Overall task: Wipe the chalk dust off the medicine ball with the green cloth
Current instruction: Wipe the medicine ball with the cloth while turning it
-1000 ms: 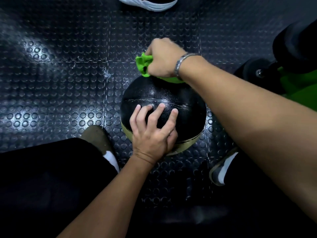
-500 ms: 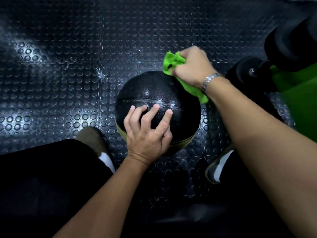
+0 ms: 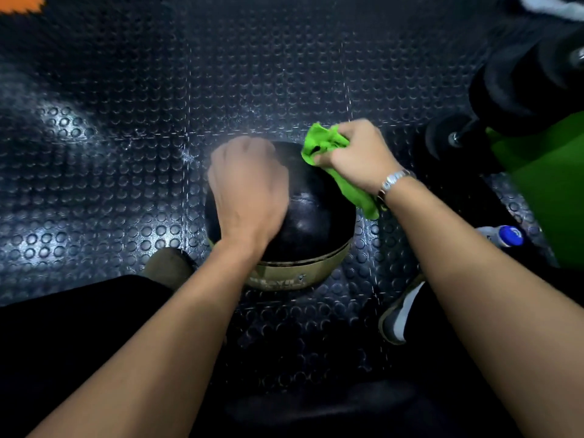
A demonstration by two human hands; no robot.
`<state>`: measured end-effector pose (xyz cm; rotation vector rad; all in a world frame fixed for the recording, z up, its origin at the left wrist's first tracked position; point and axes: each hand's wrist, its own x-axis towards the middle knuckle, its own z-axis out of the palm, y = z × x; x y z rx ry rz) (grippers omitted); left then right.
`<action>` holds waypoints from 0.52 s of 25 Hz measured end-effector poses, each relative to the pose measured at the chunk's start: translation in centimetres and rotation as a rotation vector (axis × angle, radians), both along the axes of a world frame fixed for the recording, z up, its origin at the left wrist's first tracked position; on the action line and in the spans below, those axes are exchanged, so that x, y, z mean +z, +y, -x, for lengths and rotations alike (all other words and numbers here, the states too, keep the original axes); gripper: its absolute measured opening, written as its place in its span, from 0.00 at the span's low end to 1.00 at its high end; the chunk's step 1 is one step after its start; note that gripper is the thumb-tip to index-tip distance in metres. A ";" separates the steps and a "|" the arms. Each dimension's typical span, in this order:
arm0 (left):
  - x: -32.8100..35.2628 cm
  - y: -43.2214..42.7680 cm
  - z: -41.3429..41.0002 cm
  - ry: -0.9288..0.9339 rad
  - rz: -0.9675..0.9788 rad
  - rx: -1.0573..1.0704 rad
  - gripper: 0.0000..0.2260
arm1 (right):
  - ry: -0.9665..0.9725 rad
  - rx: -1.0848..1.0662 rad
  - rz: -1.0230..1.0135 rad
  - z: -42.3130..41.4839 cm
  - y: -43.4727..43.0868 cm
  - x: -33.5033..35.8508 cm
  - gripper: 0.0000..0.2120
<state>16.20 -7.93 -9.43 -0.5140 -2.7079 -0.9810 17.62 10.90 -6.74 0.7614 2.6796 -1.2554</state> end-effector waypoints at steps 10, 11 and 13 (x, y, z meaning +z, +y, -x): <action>-0.4 0.6 0.7 -0.057 -0.009 -0.044 0.08 | 0.038 0.269 -0.053 1.9 -1.8 1.9 0.06; -0.5 0.5 0.7 -0.066 -0.035 -0.042 0.08 | 0.008 0.232 -0.029 1.8 -1.0 1.7 0.07; -0.5 0.5 0.6 -0.072 -0.054 -0.045 0.07 | -0.021 0.109 -0.060 2.6 -0.4 1.2 0.06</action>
